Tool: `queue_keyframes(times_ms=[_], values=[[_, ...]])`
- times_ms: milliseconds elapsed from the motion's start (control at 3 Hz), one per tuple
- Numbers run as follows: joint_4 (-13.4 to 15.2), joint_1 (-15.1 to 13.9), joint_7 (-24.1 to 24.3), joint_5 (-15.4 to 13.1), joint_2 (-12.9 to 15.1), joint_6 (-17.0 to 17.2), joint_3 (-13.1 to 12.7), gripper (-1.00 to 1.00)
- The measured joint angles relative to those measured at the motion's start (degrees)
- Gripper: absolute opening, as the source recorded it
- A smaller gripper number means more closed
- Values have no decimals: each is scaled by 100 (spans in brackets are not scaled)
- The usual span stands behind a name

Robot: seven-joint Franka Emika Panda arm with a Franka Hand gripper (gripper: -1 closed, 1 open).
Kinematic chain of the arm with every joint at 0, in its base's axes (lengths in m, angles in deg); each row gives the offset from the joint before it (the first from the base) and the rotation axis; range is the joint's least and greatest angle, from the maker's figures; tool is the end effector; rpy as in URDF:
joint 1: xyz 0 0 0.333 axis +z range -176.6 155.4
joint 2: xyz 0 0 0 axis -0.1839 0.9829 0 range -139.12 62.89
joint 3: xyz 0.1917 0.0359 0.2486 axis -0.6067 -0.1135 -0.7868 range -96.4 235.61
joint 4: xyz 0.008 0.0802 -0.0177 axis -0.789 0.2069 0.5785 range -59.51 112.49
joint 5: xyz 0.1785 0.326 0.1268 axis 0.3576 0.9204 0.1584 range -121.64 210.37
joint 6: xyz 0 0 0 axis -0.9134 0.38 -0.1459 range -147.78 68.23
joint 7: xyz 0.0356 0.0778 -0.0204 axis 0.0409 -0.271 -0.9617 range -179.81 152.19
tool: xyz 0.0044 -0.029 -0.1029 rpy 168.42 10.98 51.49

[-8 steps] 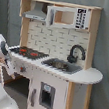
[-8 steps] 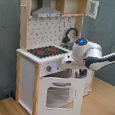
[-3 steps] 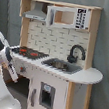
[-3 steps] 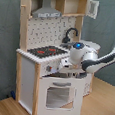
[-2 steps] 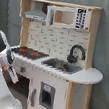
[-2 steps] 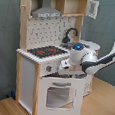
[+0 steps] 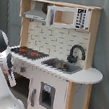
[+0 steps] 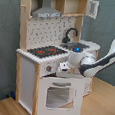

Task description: Play with the kitchen

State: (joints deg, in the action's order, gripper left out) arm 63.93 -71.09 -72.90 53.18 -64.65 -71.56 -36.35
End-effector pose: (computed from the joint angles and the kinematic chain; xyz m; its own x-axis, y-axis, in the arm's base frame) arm 0.3762 0.3986 0.3199 -0.1515 0.9614 -0.2296 0.9444 0.2094 0.2534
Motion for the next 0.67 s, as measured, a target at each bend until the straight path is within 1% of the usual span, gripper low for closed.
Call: queue_keyframes(times_ms=[333, 667], values=[[1, -238, 140, 237, -3, -240, -427, -100], [1, -290, 369, 577, -5, -481, -757, -100]])
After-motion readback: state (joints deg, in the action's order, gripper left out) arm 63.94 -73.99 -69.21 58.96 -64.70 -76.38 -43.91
